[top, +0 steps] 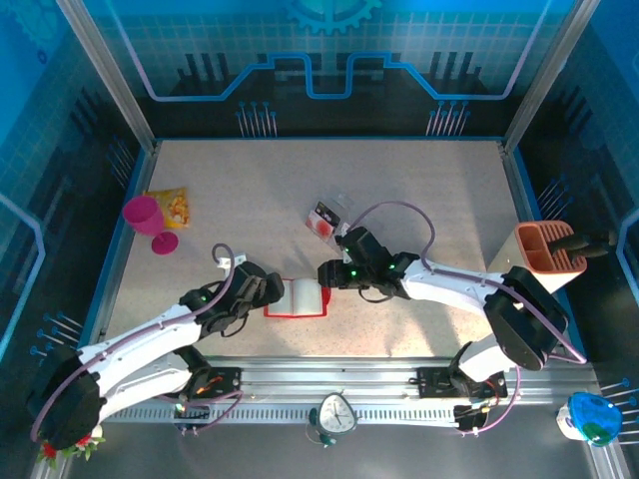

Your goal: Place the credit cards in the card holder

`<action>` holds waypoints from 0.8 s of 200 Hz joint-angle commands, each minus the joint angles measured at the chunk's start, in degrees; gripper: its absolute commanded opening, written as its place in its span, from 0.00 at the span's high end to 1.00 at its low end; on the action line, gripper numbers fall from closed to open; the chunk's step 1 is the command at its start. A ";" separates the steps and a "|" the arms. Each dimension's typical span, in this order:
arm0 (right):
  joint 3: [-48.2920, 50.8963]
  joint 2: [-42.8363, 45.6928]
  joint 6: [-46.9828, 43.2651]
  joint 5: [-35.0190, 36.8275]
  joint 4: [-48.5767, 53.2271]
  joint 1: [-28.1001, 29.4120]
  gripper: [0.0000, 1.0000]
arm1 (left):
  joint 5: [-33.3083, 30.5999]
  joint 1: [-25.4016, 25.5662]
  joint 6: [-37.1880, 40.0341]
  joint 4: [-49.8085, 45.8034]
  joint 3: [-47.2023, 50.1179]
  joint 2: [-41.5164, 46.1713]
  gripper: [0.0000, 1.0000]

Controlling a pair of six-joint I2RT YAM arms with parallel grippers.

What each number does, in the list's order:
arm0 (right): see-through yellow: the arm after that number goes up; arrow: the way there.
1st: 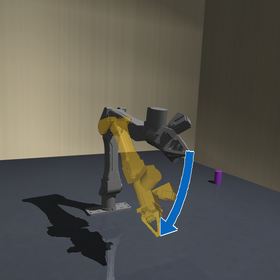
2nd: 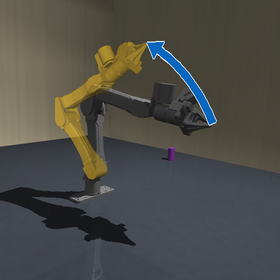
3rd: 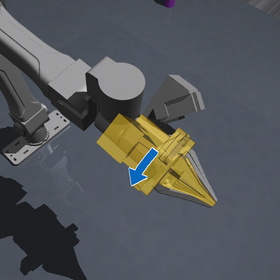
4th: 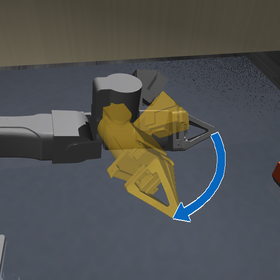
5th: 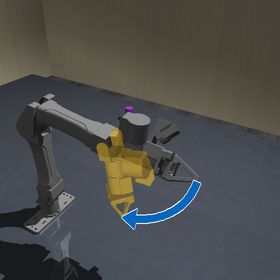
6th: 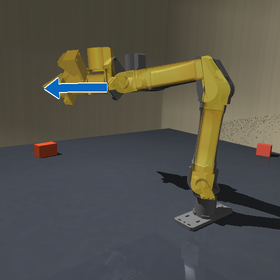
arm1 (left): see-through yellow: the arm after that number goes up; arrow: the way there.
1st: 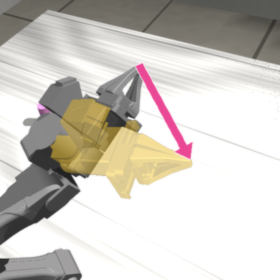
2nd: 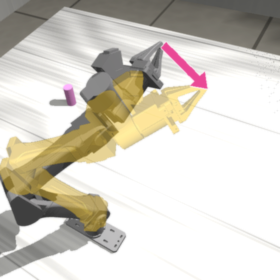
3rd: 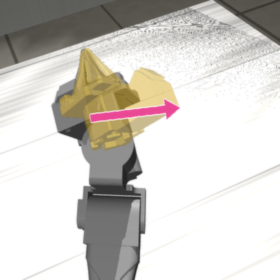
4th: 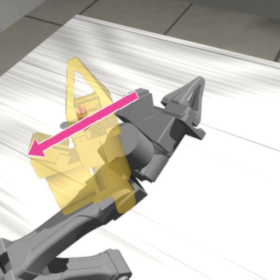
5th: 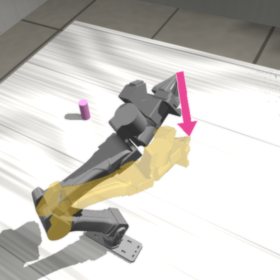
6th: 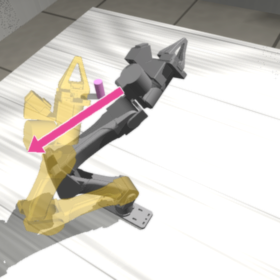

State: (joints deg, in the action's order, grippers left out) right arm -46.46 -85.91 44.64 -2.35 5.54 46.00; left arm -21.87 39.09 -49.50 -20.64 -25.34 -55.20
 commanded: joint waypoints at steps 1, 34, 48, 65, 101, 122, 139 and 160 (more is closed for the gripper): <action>0.64 -2.96 -2.90 2.19 1.96 -0.56 0.50 | 1.07 -0.46 0.79 0.62 -1.20 -1.45 0.01; -0.38 -6.20 -2.89 1.21 0.37 -0.59 0.57 | 1.27 -0.42 1.55 0.52 -1.73 -3.04 0.01; -0.74 -7.04 -2.99 0.89 0.14 -0.58 0.62 | 1.36 -0.42 1.73 0.46 -1.90 -3.57 0.01; -0.74 -7.51 -3.07 0.50 -0.09 -0.66 0.71 | 1.61 -0.44 1.86 0.69 -2.07 -4.15 0.01; 0.97 -6.33 -3.20 0.33 -0.42 -1.24 0.99 | 2.35 -0.47 1.92 1.57 -2.09 -5.58 0.01; 2.17 -4.95 -3.30 0.45 -0.44 -2.19 1.00 | 2.77 -0.46 1.94 2.09 -2.08 -6.36 0.01; 2.97 -3.70 -3.59 0.55 -0.19 -2.99 1.00 | 2.94 -0.49 2.03 2.41 -2.11 -6.89 0.01; 3.79 -2.01 -3.95 0.63 0.49 -3.99 1.00 | 3.06 -0.48 2.03 2.79 -2.00 -7.27 0.01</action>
State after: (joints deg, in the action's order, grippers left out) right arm -43.68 -90.89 41.87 -1.93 4.84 43.40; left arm -19.66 39.09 -48.95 -18.87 -25.89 -61.84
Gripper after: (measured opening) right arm 0.063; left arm 0.992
